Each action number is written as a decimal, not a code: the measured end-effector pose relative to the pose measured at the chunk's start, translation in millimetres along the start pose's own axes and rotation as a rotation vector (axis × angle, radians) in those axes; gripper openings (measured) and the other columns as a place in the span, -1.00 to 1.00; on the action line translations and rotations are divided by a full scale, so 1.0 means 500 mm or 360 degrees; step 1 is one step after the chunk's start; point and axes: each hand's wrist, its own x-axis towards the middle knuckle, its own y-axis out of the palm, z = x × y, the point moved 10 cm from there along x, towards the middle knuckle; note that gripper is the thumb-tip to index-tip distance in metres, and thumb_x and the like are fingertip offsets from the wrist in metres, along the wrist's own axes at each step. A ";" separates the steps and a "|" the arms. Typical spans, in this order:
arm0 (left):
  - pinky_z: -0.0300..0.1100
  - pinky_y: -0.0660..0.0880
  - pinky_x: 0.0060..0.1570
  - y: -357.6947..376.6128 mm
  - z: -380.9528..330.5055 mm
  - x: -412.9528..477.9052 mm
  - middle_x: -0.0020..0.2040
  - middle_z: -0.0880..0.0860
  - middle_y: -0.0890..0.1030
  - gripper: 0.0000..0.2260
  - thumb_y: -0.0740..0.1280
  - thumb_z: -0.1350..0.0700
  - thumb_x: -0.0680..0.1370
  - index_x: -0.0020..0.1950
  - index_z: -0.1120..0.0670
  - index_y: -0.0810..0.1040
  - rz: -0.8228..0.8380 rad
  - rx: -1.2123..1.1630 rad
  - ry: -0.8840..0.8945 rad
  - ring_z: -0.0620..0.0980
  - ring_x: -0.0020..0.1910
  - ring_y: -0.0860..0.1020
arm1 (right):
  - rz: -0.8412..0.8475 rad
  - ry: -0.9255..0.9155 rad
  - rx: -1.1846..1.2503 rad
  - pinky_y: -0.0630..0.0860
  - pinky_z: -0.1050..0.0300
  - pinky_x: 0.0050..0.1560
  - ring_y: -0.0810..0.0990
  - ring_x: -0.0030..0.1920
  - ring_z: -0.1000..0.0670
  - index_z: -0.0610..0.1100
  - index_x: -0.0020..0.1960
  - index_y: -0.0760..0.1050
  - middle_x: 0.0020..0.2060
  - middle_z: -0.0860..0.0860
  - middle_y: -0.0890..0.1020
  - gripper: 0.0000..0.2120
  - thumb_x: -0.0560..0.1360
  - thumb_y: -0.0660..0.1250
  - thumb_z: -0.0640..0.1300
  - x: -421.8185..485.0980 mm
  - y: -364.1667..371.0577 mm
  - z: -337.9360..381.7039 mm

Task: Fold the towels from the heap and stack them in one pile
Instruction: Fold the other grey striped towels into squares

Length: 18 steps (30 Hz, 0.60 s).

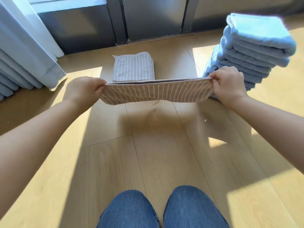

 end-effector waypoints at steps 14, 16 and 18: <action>-0.28 0.18 -0.36 0.357 -0.026 -0.354 -0.49 -0.06 0.49 -0.82 0.42 0.21 0.03 -0.48 0.00 0.51 0.0912 0.0243 0.0544 0.00 -0.48 0.54 | 0.0878 -0.0093 -0.0041 0.28 0.05 -0.08 0.58 -0.07 -0.15 -0.12 -0.15 0.65 -0.22 -0.07 0.62 -0.64 0.26 0.11 -0.07 -0.366 0.307 -0.041; -0.29 0.20 -0.37 0.337 -0.054 -0.323 -0.50 -0.07 0.48 -0.94 0.25 0.12 0.14 -0.51 0.00 0.50 0.0773 0.0247 0.0566 -0.02 -0.49 0.53 | 0.0858 0.0105 0.0143 0.24 0.12 -0.01 0.50 0.08 -0.10 -0.15 0.05 0.60 -0.05 -0.08 0.59 -0.54 0.40 0.04 0.03 -0.350 0.308 -0.060; -0.29 0.32 -0.46 0.331 -0.106 -0.285 -0.50 -0.06 0.48 -0.76 0.08 0.06 0.22 -0.50 0.01 0.52 0.0723 0.0270 0.0606 -0.04 -0.49 0.51 | 0.0780 0.0425 0.0369 0.34 0.08 0.11 0.48 0.12 -0.12 -0.20 0.18 0.51 0.06 -0.14 0.52 -0.67 0.49 0.19 -0.12 -0.310 0.305 -0.089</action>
